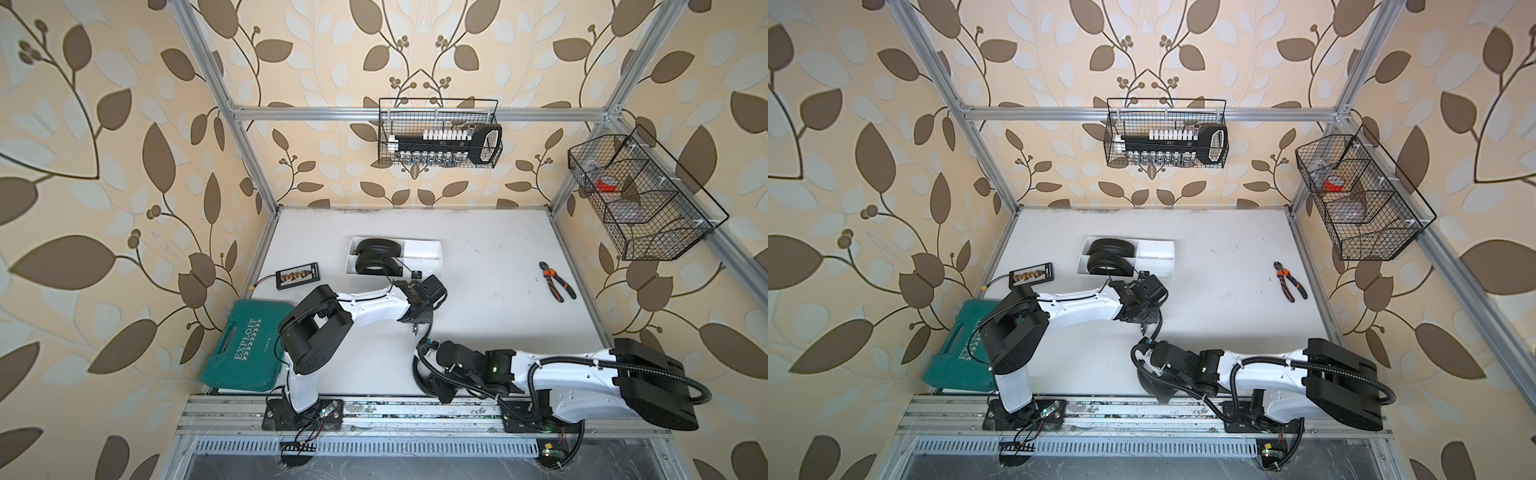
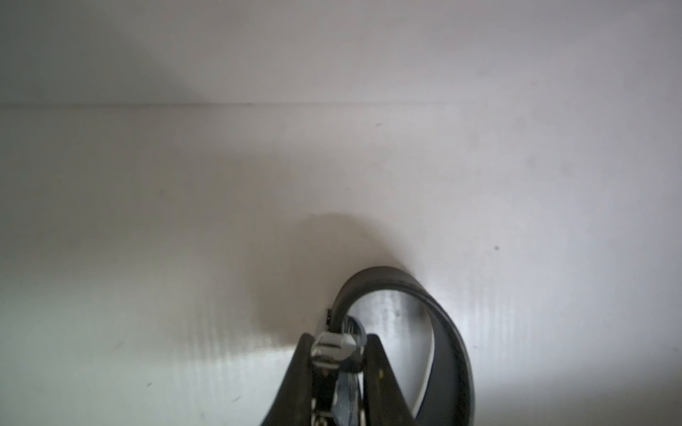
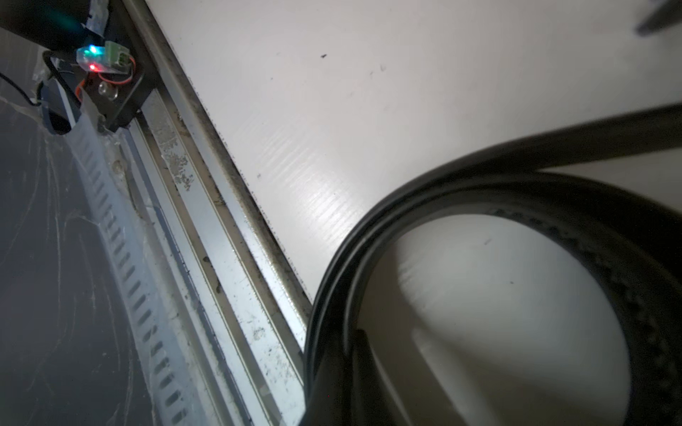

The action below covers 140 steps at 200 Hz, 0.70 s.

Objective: Place the belts into the storage roll
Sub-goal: Roll the belt at the center of the board.

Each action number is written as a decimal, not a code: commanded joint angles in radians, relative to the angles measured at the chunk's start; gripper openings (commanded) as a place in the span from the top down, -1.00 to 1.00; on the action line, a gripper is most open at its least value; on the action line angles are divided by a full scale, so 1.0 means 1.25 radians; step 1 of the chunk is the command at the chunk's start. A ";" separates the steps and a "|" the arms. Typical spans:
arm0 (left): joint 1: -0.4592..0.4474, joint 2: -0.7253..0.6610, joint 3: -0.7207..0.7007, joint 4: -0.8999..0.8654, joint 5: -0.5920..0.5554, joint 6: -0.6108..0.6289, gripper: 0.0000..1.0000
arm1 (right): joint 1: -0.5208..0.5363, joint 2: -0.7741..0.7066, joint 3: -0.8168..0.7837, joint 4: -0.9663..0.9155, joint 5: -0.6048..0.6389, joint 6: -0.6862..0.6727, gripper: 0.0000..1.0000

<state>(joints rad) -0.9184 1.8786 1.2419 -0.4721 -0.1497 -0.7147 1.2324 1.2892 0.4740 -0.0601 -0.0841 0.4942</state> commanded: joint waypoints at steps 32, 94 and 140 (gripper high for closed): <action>-0.055 0.156 0.248 -0.049 0.174 0.170 1.00 | 0.025 0.079 0.042 0.049 0.038 -0.035 1.00; -0.079 0.368 0.617 -0.219 0.256 0.299 1.00 | 0.023 0.145 0.061 0.135 0.117 -0.039 1.00; -0.077 0.411 0.709 -0.255 0.232 0.334 1.00 | 0.024 0.142 0.033 0.205 0.198 -0.033 1.00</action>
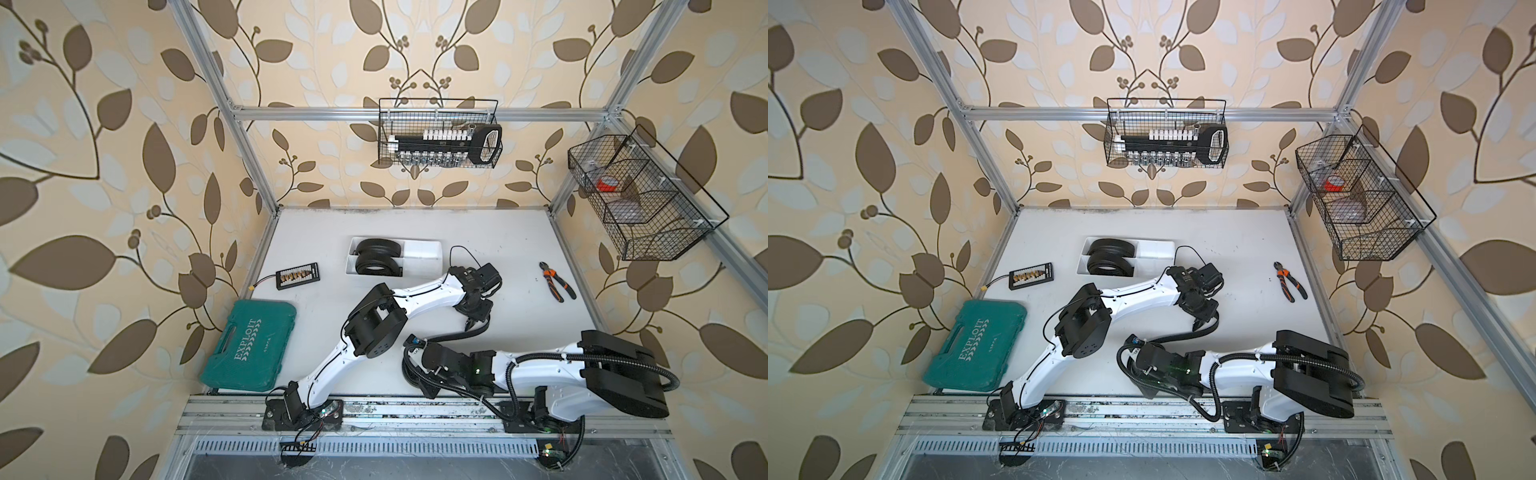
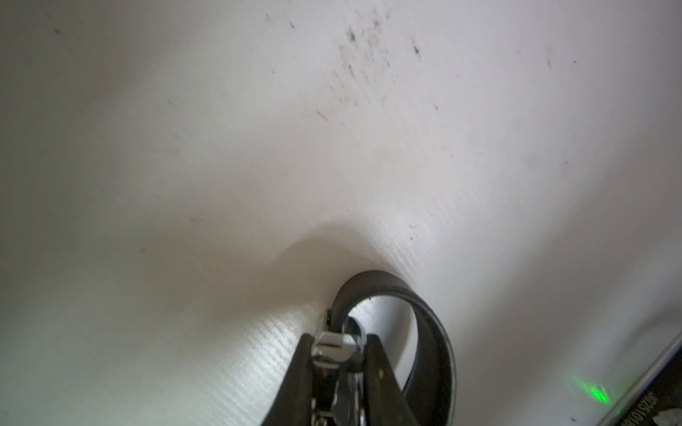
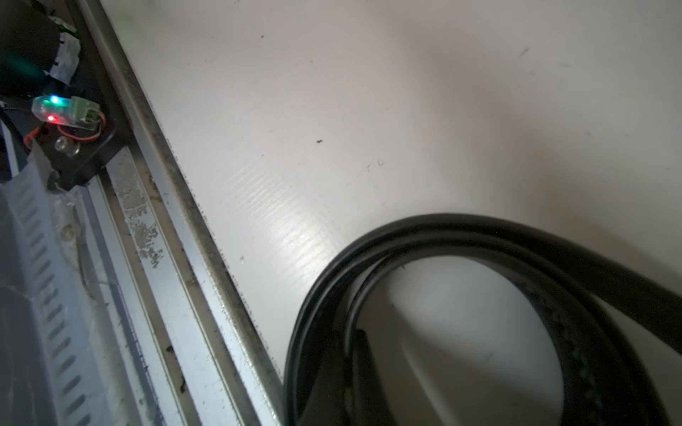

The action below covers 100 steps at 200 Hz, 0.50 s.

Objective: Place the belts into the storage roll
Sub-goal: Roll the belt at the center of the board.

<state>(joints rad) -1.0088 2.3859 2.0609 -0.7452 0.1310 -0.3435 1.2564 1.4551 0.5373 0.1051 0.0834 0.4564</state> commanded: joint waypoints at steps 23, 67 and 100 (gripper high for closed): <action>0.005 0.026 0.096 -0.062 0.005 0.052 1.00 | 0.004 0.042 0.021 0.103 0.093 -0.024 1.00; 0.009 0.034 0.102 -0.101 -0.019 0.084 1.00 | 0.004 0.068 0.021 0.150 0.123 -0.005 1.00; 0.020 0.007 0.061 -0.098 -0.025 0.104 0.93 | 0.004 0.065 -0.027 0.198 0.129 0.018 1.00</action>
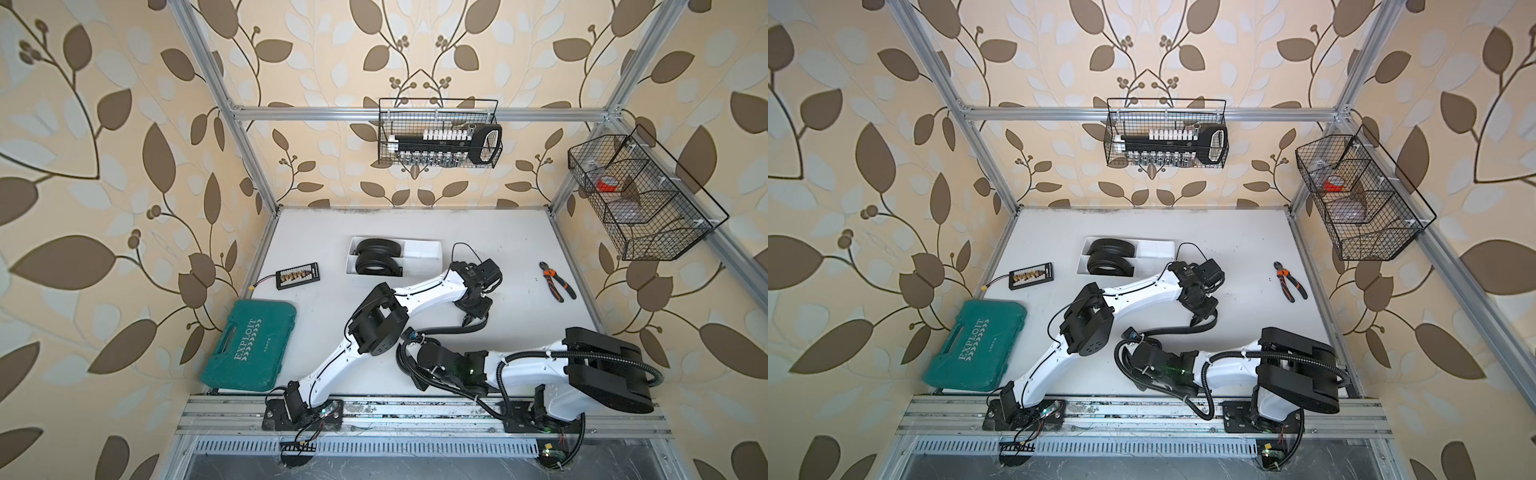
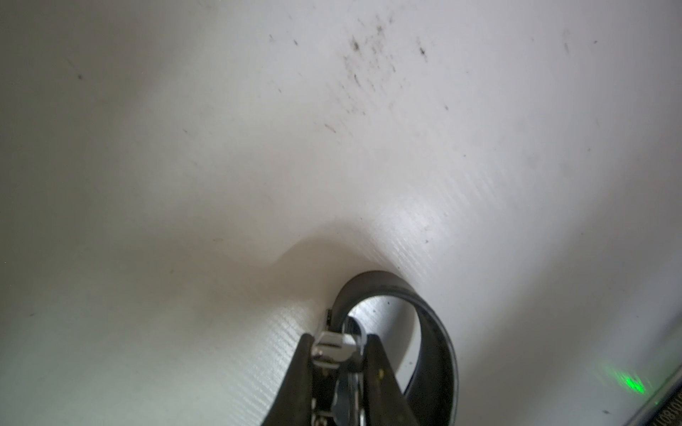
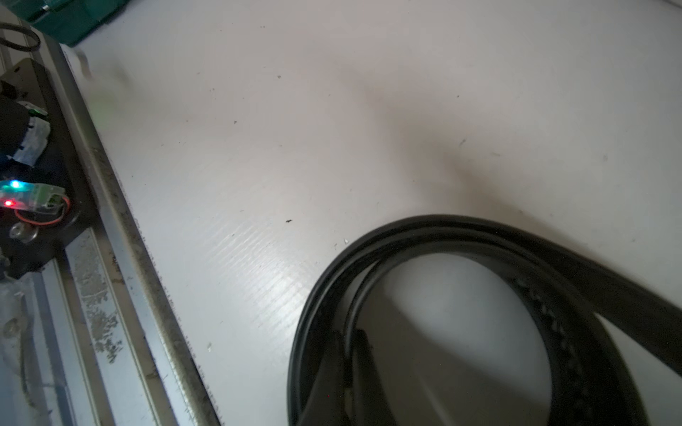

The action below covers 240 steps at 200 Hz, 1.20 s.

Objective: Place the belts into the storage roll
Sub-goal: Roll the belt at the center of the board.

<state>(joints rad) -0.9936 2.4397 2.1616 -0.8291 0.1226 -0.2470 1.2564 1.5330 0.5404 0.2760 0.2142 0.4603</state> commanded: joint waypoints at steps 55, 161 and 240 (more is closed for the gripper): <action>0.013 -0.046 0.046 -0.092 -0.029 0.084 0.27 | 0.006 0.035 -0.010 0.041 0.042 0.049 1.00; 0.032 -0.306 0.063 -0.049 0.009 -0.075 -0.98 | 0.012 0.053 -0.012 0.022 0.062 0.091 1.00; 0.293 -1.131 -0.901 0.065 -0.180 -0.375 -0.98 | 0.012 0.010 -0.020 0.021 0.054 0.083 1.00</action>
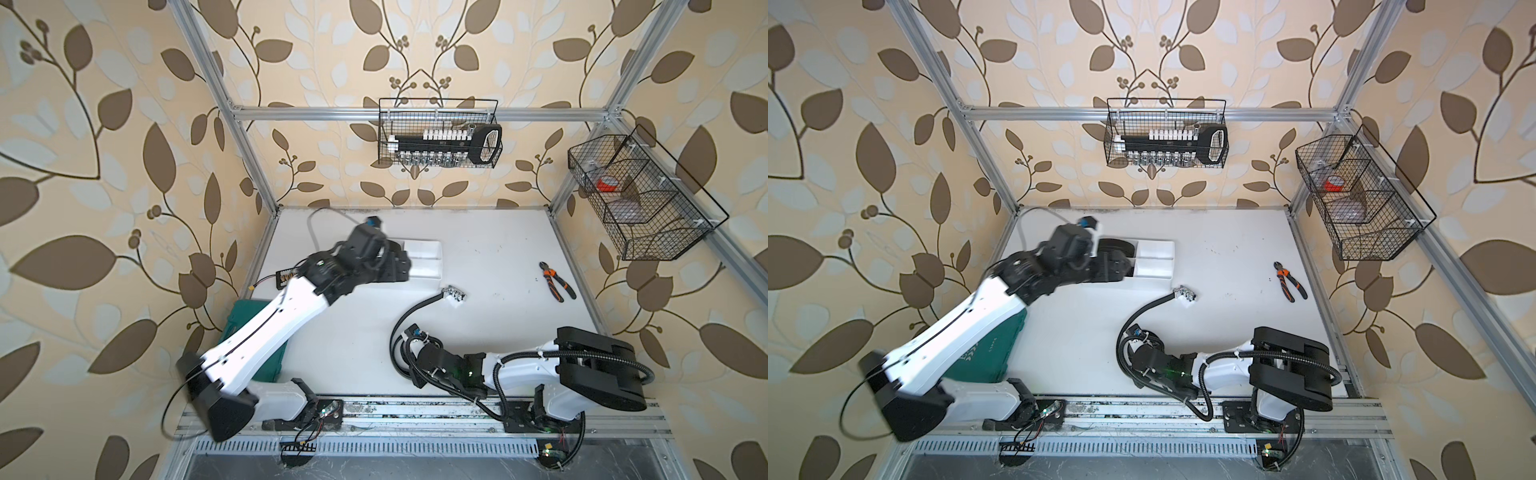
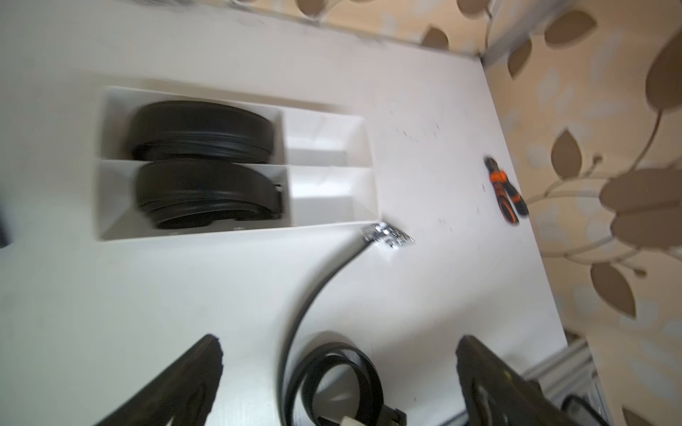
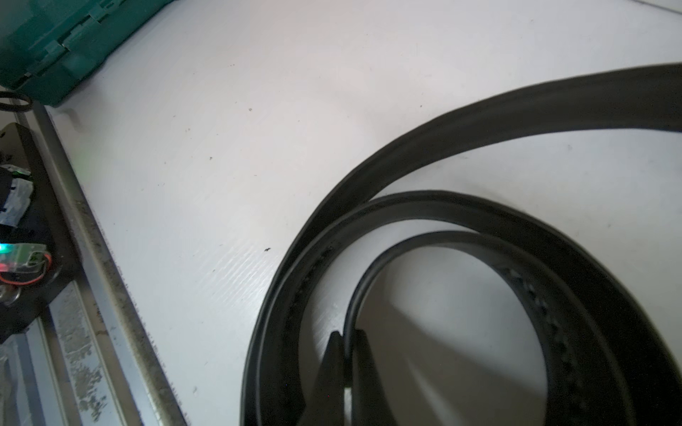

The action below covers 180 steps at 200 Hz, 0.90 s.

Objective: Place the belts into the storage roll
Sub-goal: Roll the belt at the center of the board.

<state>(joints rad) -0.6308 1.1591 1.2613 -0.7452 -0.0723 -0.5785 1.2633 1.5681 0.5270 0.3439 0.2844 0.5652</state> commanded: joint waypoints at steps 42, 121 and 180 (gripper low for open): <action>0.004 -0.273 -0.464 0.130 0.102 -0.229 -0.97 | 0.006 -0.046 0.016 -0.075 -0.009 -0.029 1.00; -0.008 -0.186 -0.739 0.575 0.363 -0.368 -0.60 | -0.002 -0.050 0.034 -0.111 -0.119 -0.128 1.00; -0.044 -0.075 -0.738 0.644 0.405 -0.317 -0.40 | -0.008 -0.023 0.025 -0.070 -0.188 -0.141 1.00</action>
<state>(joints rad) -0.6628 1.0157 0.3260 -0.0216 0.3840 -1.0073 1.2583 1.5146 0.5461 0.2367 0.1139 0.4114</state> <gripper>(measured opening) 0.742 0.048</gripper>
